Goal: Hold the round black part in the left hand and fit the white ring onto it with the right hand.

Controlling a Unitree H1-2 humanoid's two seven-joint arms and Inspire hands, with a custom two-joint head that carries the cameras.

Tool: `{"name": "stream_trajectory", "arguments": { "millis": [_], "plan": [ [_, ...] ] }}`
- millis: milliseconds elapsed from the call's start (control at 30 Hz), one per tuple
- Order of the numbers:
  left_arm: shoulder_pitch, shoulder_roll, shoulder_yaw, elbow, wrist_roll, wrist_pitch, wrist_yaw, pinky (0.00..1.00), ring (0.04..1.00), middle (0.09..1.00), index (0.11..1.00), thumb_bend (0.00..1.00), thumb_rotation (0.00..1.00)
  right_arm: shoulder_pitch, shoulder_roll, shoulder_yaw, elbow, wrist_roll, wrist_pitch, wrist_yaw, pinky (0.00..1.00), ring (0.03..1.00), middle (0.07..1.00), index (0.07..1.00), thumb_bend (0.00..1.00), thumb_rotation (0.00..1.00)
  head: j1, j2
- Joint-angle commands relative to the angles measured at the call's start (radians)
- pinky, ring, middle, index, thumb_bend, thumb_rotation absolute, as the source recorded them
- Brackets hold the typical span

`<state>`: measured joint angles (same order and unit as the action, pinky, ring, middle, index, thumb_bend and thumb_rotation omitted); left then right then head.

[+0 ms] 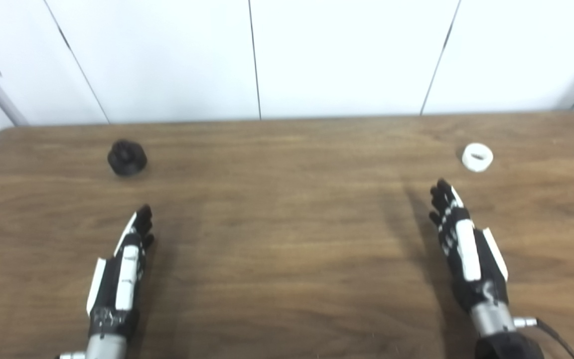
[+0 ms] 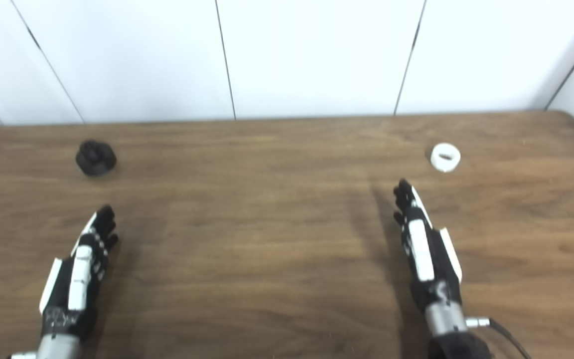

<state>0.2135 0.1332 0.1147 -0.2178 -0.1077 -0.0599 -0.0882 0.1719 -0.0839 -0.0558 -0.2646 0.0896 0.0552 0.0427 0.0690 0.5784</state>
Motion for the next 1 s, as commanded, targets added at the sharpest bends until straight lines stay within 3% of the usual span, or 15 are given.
{"name": "stream_trajectory", "arguments": {
  "millis": [0, 300, 667, 967],
  "plan": [
    [0.013, -0.002, -0.006, 0.000, 0.018, -0.017, 0.005, 1.00, 0.989, 0.977, 0.961, 0.40, 0.98, 0.061, -0.005, 0.000, -0.010, -0.001, -0.065, 0.012, 0.98, 0.981, 0.958, 0.964, 0.60, 0.98, 0.002, -0.009],
    [0.021, 0.000, -0.010, 0.001, 0.017, -0.019, 0.005, 1.00, 0.996, 0.984, 0.964, 0.37, 1.00, 0.064, -0.002, -0.002, 0.006, -0.003, -0.092, 0.012, 0.97, 0.963, 0.942, 0.952, 0.56, 0.97, -0.002, -0.014],
    [0.013, 0.004, -0.011, 0.017, 0.030, -0.041, 0.006, 1.00, 0.994, 0.980, 0.966, 0.41, 1.00, 0.062, -0.005, -0.004, 0.013, -0.006, -0.093, 0.014, 0.97, 0.969, 0.944, 0.948, 0.60, 0.96, -0.005, -0.014],
    [0.013, -0.008, -0.020, 0.030, 0.041, -0.050, 0.013, 1.00, 0.990, 0.984, 0.968, 0.39, 0.96, 0.060, -0.013, -0.015, 0.041, 0.009, -0.101, 0.027, 0.99, 0.984, 0.949, 0.951, 0.60, 0.97, 0.047, -0.066]
  ]
}}
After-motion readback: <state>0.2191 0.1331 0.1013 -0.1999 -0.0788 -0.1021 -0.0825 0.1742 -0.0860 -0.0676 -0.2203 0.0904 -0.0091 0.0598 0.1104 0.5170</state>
